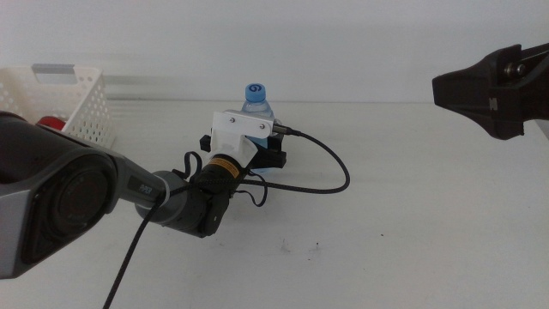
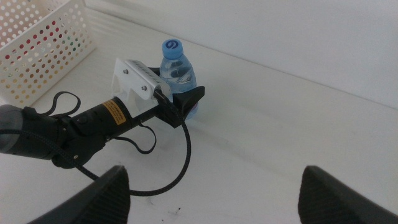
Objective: Use arms to grab the bottles and put them into the dustbin to the left of the table.
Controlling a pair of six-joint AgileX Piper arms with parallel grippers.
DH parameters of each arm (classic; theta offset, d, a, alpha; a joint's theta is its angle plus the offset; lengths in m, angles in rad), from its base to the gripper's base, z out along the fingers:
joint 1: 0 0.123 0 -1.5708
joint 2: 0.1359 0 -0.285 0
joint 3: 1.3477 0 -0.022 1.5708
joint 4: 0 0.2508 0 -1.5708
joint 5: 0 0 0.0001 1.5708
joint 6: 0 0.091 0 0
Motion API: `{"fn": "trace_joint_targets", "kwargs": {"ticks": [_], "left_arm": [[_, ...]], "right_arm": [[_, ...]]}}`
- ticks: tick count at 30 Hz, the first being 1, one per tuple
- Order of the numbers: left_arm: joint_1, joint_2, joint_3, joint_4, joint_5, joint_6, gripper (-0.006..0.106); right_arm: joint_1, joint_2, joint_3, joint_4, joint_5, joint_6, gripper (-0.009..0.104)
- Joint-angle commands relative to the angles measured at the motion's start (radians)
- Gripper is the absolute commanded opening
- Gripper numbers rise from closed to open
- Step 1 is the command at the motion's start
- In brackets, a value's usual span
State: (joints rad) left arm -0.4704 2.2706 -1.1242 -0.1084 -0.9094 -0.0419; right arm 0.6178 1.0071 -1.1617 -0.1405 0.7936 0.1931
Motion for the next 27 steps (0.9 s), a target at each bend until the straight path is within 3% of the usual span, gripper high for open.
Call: {"fn": "trace_joint_targets", "kwargs": {"ticks": [1, 4, 6, 9, 13, 14, 19, 27], "left_arm": [[0.002, 0.006, -0.017, -0.013, 0.001, 0.025, 0.094], [0.002, 0.017, -0.028, -0.024, 0.008, 0.042, 0.092], [0.002, 0.020, -0.028, -0.035, 0.008, 0.042, 0.084], [0.002, 0.015, -0.026, -0.033, 0.012, 0.042, 0.055], [0.002, -0.111, 0.028, -0.036, 0.088, 0.050, 0.003], [0.002, -0.167, 0.048, -0.049, 0.156, 0.074, -0.002], [0.002, -0.435, 0.074, -0.081, 0.643, 0.192, -0.002], [0.060, -0.703, -0.010, -0.088, 1.158, 0.250, -0.002]], "right_arm": [[0.004, -0.004, -0.009, -0.007, -0.007, -0.003, 0.090], [0.004, -0.004, -0.009, -0.007, -0.007, -0.003, 0.090], [0.004, -0.004, -0.009, -0.007, -0.007, -0.003, 0.090], [0.004, -0.004, -0.009, -0.007, -0.007, -0.003, 0.090], [0.004, -0.004, -0.009, -0.007, -0.007, -0.003, 0.090], [0.004, -0.004, -0.009, -0.007, -0.007, -0.003, 0.090], [0.004, -0.004, -0.009, -0.007, -0.007, -0.003, 0.090], [0.004, -0.004, -0.009, -0.007, -0.007, -0.003, 0.090]]}}
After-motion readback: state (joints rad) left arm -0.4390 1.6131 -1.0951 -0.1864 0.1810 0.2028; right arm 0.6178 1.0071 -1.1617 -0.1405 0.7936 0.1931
